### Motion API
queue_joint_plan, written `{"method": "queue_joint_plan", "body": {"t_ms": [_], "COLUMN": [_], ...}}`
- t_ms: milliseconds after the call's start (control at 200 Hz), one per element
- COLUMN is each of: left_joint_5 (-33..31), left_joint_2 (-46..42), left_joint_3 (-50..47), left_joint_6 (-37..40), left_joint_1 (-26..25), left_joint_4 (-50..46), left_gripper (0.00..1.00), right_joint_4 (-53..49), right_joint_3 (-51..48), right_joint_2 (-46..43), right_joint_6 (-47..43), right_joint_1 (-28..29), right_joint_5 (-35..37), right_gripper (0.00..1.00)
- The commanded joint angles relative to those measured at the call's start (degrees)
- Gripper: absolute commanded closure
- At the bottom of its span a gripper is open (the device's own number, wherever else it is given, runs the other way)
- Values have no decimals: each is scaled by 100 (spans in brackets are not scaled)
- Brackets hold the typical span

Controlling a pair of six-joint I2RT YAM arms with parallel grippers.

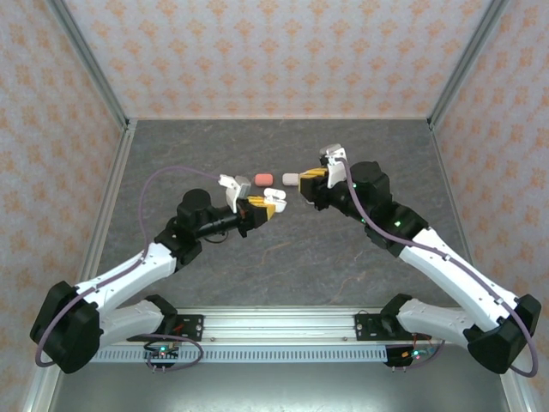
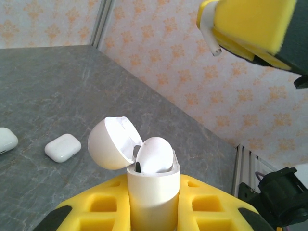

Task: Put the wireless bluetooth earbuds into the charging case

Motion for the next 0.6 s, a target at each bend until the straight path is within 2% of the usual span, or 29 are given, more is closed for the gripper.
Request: {"method": "queue_joint_plan", "body": {"t_ms": [0, 596], "left_joint_5": [34, -13], "left_joint_2": [20, 80], "left_joint_3": [256, 307], "left_joint_6": [-141, -208], "left_joint_1": [-71, -108], "left_joint_4": [473, 570], "left_gripper": [100, 100], "right_joint_4": [592, 587], "right_joint_3": [-156, -243], "right_joint_2": [33, 537], "right_joint_6": [53, 126], "right_joint_1": [107, 268], "right_joint_5": [-418, -432], "right_gripper": [75, 75]}}
